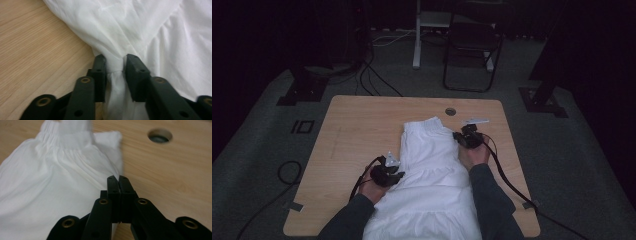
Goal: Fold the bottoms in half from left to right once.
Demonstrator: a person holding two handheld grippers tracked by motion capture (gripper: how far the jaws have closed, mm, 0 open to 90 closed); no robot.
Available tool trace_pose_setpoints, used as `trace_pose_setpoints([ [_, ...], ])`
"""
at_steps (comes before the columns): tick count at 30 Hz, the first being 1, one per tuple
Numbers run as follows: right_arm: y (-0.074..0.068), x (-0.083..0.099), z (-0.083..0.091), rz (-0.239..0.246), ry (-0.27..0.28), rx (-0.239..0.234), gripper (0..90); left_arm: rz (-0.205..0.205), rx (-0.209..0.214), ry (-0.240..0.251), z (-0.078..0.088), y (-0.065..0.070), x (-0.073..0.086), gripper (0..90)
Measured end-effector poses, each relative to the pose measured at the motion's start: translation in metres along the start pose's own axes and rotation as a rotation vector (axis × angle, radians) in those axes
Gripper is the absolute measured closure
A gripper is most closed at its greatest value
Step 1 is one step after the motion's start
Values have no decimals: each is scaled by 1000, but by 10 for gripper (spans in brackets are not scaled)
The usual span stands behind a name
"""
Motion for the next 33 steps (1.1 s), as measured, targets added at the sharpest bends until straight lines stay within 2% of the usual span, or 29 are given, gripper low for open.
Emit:
trace_pose_setpoints([
  [1, 8, 5, -6, -24, -8, 9, 853, -8, -4, -2, 0, -1, -1, 629],
  [2, 12, 9, -10, -28, -25, 30, 816, -5, -13, 2, 2, -2, -3, 595],
  [3, 15, 13, -13, -35, -39, 45, 717, 2, -15, 16, 4, -4, -7, 569],
  [4, 17, 16, -14, -48, -39, 49, 656, 6, -20, 32, 7, -7, -11, 552],
  [7, 15, 16, -7, -57, 13, 49, 586, 18, -50, 84, 14, -17, -31, 517],
  [9, 7, 15, -1, -30, 37, 26, 584, 17, -60, 111, 13, -22, -47, 517],
  [10, -1, 17, 0, 4, 39, -1, 577, 19, -63, 120, 10, -25, -54, 517],
  [12, -11, 22, -3, 55, 17, -22, 575, 25, -63, 120, -1, -29, -63, 517],
  [14, -17, 30, -11, 86, -19, -19, 566, 25, -93, 98, -19, -35, -68, 509],
  [15, -17, 30, -11, 86, -19, -19, 566, 25, -93, 98, -19, -35, -68, 509],
  [16, -19, 34, -15, 94, -38, -13, 555, 38, -113, 53, -36, -41, -63, 509],
  [17, -20, 44, -23, 106, -75, 0, 551, 48, -113, 30, -42, -43, -59, 532],
  [18, -22, 46, -23, 120, -64, 8, 547, 55, -107, 18, -46, -43, -55, 548],
  [19, -23, 48, -22, 127, -61, 17, 547, 70, -98, 35, -45, -42, -53, 572],
  [21, -27, 52, -17, 117, -76, 29, 548, 79, -101, 27, -41, -39, -49, 615],
  [23, -33, 58, -10, 135, -79, 39, 559, 53, -107, 14, -36, -32, -43, 642],
  [28, -50, 84, 18, 141, -77, 32, 575, 46, -68, 41, -21, -6, -21, 642],
  [30, -58, 96, 30, 154, -69, 21, 585, 25, -50, 44, -15, 5, -11, 642],
  [33, -68, 111, 46, 179, -89, -6, 597, -15, -33, 30, -9, 18, -3, 641],
])
Point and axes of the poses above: each handheld gripper's, and its own axes: z roughly backward along the jaws, x roughly out of its underside, y roughly to its right, the point moved 7 cm from there along -z, roughly forward along the jaws, and after that the axes turned 6 degrees about x, right-handed, at the moved point
